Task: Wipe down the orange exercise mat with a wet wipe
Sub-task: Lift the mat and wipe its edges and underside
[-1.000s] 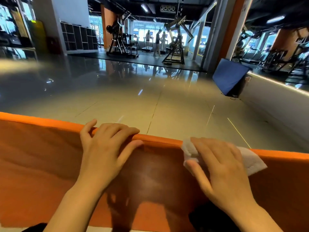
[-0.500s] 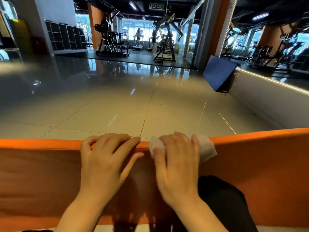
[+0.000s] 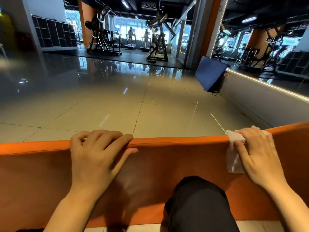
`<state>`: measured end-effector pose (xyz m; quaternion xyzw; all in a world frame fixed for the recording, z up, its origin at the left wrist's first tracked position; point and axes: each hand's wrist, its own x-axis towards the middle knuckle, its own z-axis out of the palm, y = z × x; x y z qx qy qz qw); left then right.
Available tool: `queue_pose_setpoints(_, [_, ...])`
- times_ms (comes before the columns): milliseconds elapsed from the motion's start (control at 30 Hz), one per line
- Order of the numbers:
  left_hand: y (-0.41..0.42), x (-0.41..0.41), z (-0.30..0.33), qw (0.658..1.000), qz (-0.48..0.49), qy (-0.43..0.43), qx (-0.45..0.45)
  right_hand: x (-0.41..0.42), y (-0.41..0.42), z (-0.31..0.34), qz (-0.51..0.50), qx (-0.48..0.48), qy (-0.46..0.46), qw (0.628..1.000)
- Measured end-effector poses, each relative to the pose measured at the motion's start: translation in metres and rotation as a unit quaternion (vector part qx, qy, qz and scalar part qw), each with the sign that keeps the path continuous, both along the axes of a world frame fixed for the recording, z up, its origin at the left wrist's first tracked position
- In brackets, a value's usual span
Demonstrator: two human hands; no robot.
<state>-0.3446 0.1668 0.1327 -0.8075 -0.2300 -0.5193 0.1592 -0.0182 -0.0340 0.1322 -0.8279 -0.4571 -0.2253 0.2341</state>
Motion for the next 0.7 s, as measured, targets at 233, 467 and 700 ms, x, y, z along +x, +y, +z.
queue_pose_setpoints(233, [0.005,0.006,-0.001,0.999,0.018,-0.019,-0.02,-0.038,0.034,0.004,0.071,0.068,0.044,0.994])
queue_pose_setpoints(467, [0.007,0.006,0.0,0.999,0.052,-0.009,-0.002,-0.17,0.098,0.012,0.184,0.04,0.025,0.982])
queue_pose_setpoints(700, [0.01,0.004,0.002,0.998,0.068,0.003,-0.009,-0.095,0.054,0.019,0.177,-0.032,-0.009,0.984])
